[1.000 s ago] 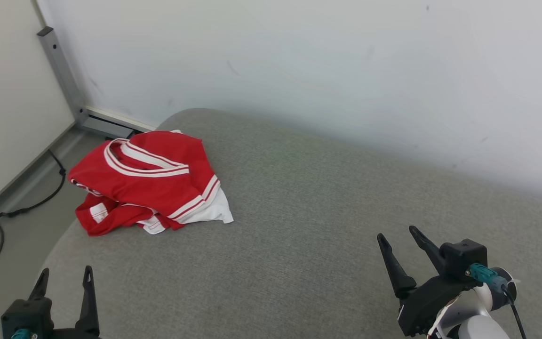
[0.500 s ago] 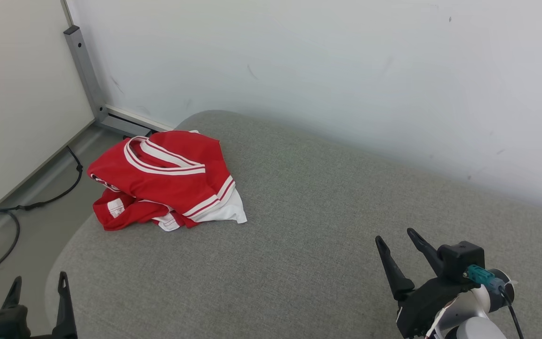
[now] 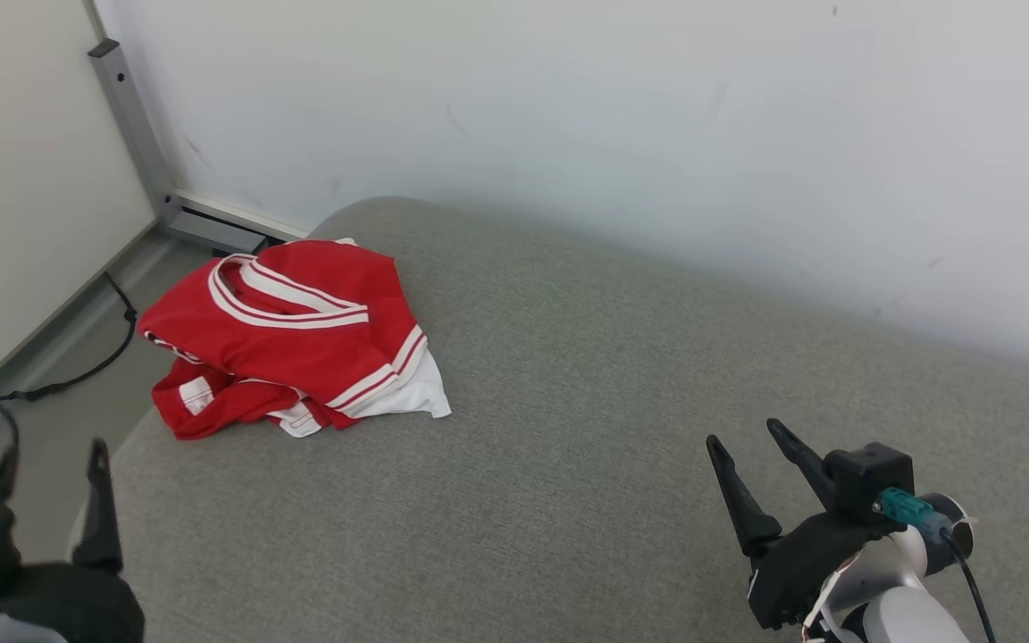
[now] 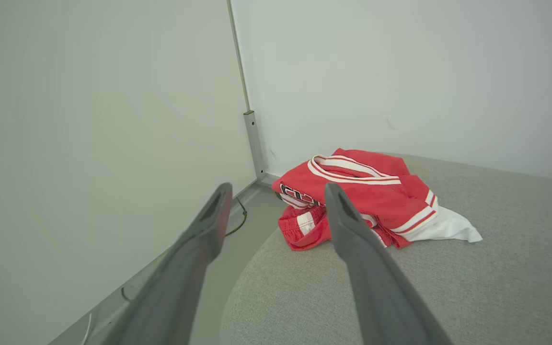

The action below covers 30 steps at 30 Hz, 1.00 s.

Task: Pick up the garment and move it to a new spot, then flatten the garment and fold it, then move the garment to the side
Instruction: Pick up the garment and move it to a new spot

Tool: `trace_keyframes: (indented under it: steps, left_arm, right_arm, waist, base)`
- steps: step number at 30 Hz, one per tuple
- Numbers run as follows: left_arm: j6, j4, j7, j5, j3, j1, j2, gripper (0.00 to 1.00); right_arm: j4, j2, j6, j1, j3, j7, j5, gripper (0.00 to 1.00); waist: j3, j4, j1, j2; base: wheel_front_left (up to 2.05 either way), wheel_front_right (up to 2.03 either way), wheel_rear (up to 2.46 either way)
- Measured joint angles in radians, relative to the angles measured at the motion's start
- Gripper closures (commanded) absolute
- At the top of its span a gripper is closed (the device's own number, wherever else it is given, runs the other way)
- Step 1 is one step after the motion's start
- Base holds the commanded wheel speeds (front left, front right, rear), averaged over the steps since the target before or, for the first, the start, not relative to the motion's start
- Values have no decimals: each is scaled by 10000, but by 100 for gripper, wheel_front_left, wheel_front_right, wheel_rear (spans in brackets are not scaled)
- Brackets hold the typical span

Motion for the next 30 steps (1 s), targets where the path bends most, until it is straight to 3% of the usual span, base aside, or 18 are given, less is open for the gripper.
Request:
trace_keyframes:
  steps: [15, 23, 30]
  left_arm:
    - [-834, 1875, -334, -844, 575, -2650, 713, 0]
    - [-1756, 3751, -81, -1764, 744, -4420, 1047, 0]
    - [-2303, 5087, 150, -2011, 706, -5574, 1402, 0]
  right_arm:
    - [-476, 0, 0, -715, 10, 382, -525, 0]
    - [-867, 0, 0, -1199, 150, 418, -621, 0]
    - [-991, -2, 0, -1420, 75, 414, -694, 0]
  waist:
    - [903, -1314, 1, 0]
    - [1675, -2119, 2, 1]
    - [2295, -2591, 2, 0]
  base:
    - [0, 0, 0]
    - [0, 0, 0]
    - [0, 0, 0]
